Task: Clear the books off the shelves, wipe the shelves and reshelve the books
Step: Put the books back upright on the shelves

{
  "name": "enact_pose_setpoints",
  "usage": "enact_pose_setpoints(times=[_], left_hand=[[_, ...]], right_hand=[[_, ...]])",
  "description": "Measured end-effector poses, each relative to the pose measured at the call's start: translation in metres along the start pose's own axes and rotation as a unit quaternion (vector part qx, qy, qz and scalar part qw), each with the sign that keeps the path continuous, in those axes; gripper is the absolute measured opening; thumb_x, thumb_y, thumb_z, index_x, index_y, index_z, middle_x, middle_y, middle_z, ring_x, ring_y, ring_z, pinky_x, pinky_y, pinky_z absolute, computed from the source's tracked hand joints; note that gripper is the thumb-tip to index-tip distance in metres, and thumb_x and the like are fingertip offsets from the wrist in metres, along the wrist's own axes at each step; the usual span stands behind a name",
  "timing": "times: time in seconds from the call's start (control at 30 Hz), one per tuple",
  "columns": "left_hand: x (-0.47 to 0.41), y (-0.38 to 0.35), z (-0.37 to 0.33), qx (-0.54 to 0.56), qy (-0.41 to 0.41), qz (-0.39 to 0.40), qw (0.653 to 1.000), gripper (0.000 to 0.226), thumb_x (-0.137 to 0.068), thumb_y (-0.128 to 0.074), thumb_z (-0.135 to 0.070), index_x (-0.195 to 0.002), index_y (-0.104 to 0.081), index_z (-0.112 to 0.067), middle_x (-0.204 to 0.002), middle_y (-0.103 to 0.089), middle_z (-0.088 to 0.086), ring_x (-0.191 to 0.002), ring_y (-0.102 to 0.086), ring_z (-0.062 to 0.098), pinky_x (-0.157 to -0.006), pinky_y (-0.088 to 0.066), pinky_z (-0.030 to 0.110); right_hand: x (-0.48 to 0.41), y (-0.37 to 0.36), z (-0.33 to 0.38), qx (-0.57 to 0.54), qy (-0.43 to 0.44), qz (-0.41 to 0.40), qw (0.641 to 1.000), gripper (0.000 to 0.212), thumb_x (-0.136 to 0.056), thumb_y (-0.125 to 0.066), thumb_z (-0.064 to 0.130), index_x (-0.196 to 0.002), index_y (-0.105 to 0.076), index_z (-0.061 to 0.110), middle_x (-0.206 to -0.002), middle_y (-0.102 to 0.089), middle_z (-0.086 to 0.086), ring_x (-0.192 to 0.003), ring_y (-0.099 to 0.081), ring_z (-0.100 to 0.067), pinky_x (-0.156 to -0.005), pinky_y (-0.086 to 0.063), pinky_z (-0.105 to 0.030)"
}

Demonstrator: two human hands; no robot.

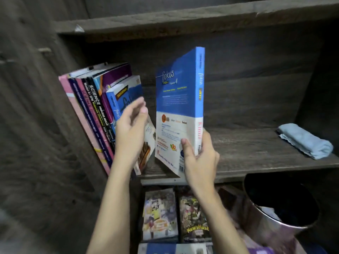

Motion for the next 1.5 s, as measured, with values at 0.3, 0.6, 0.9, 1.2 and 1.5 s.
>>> enact_pose_setpoints(times=[0.3, 0.6, 0.9, 1.2, 1.5], left_hand=[[0.01, 0.018, -0.035, 0.057, -0.026, -0.025, 0.998, 0.053, -0.091, -0.057, -0.026, -0.14, -0.038, -0.026, -0.143, -0.043, -0.004, -0.125, -0.043, -0.002, -0.108, -0.036, 0.023], [0.006, 0.04, -0.019, -0.12, -0.066, -0.121, 0.983, 0.064, -0.085, -0.063, -0.006, -0.14, -0.036, -0.022, -0.126, -0.058, -0.003, -0.102, -0.059, 0.0, -0.09, -0.047, 0.016], [0.003, 0.049, -0.006, -0.134, -0.069, -0.093, 0.984, 0.062, -0.084, -0.06, 0.003, -0.136, -0.042, -0.025, -0.093, -0.059, -0.02, -0.078, -0.059, -0.011, -0.078, -0.054, 0.021], [0.007, 0.047, 0.005, -0.174, -0.099, -0.098, 0.975, 0.057, -0.092, -0.055, -0.013, -0.144, -0.034, -0.022, -0.122, -0.063, -0.002, -0.102, -0.06, 0.003, -0.089, -0.048, 0.018], [0.004, 0.049, 0.016, -0.162, -0.096, -0.1, 0.977, 0.048, -0.093, -0.057, -0.018, -0.138, -0.041, -0.016, -0.114, -0.065, -0.003, -0.1, -0.063, 0.007, -0.087, -0.053, 0.037]], right_hand=[[0.043, -0.057, 0.0, 0.073, 0.12, 0.007, 0.99, 0.048, -0.081, -0.047, 0.019, -0.128, -0.043, 0.012, -0.089, -0.073, -0.014, -0.057, -0.065, -0.031, -0.051, -0.042, -0.032], [0.075, -0.109, 0.004, 0.097, 0.18, 0.096, 0.974, 0.053, -0.072, -0.043, 0.017, -0.125, -0.045, 0.009, -0.102, -0.073, -0.006, -0.077, -0.069, -0.019, -0.068, -0.043, -0.026], [0.078, -0.13, -0.013, 0.118, 0.143, 0.224, 0.957, 0.065, -0.073, -0.048, 0.024, -0.134, -0.029, 0.015, -0.123, -0.063, -0.009, -0.084, -0.068, -0.029, -0.053, -0.048, -0.029], [0.074, -0.12, -0.046, -0.002, -0.014, 0.5, 0.866, 0.112, -0.066, -0.071, 0.021, -0.135, 0.003, 0.069, -0.159, -0.008, 0.014, -0.145, -0.019, -0.01, -0.114, -0.028, -0.035], [0.073, -0.121, -0.054, -0.022, -0.046, 0.462, 0.886, 0.11, -0.064, -0.074, 0.012, -0.141, -0.013, 0.06, -0.149, -0.037, 0.013, -0.134, -0.037, -0.003, -0.111, -0.033, -0.026]])
Point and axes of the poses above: each hand's wrist, its own x-axis away from the middle knuckle, its own y-axis out of the back of the hand, z = x × y, the point moved 6 cm from there along -x, towards the middle knuckle
